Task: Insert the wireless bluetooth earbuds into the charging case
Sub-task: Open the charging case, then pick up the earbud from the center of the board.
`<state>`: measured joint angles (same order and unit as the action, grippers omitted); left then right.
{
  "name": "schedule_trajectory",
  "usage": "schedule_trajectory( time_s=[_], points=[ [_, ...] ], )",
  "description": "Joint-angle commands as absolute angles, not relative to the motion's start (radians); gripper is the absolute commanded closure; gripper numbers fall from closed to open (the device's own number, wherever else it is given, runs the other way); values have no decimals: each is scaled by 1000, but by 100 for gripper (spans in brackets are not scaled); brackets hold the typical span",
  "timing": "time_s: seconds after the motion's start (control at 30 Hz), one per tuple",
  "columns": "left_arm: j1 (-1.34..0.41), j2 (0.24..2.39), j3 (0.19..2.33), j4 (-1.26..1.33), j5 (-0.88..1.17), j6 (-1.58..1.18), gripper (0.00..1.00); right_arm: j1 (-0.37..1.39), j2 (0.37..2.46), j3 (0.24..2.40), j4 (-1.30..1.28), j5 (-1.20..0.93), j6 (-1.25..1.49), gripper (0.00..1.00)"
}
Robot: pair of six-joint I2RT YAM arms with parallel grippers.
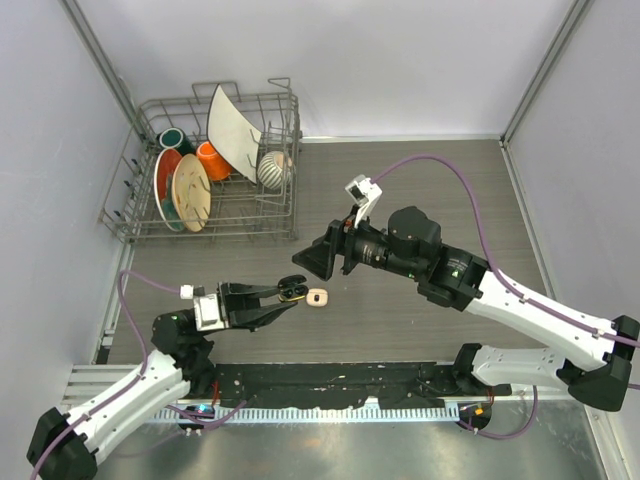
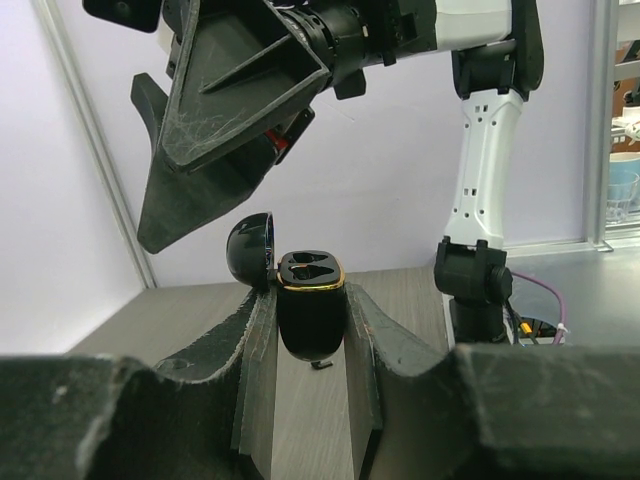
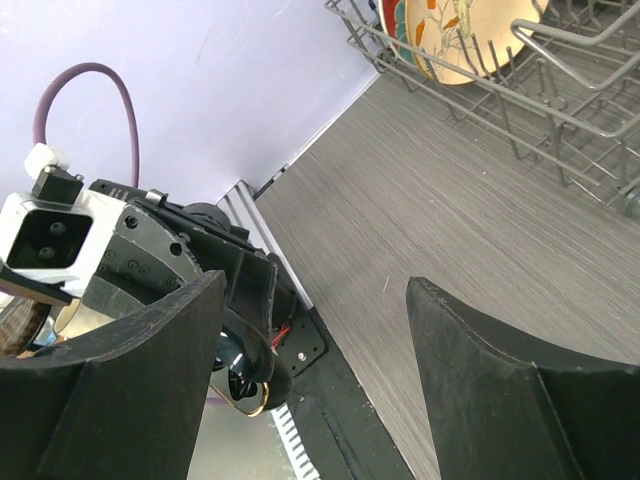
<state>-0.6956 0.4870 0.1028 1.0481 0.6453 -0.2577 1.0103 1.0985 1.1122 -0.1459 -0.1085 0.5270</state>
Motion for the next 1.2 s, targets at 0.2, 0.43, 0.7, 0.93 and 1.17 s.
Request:
schedule_trajectory(
  time_s=[0.2,0.43,0.7,0.93,1.17],
  points=[
    [-698,408,104,1031,585,-245,100,887,986,1135,-305,289,494,22],
    [-698,321,103,968,565,-233,100,510,1000,1094,-676,310,451,23],
    [-698,242,106,887,545,-213,100,164,1023,855,-741,138,474,28],
    [-698,207,97,854,532,-204,100,156,1095,773,-700,52,514,37],
    [-698,193,87,847,523,-206,100,158,1155,712,-632,14,548,39]
  ],
)
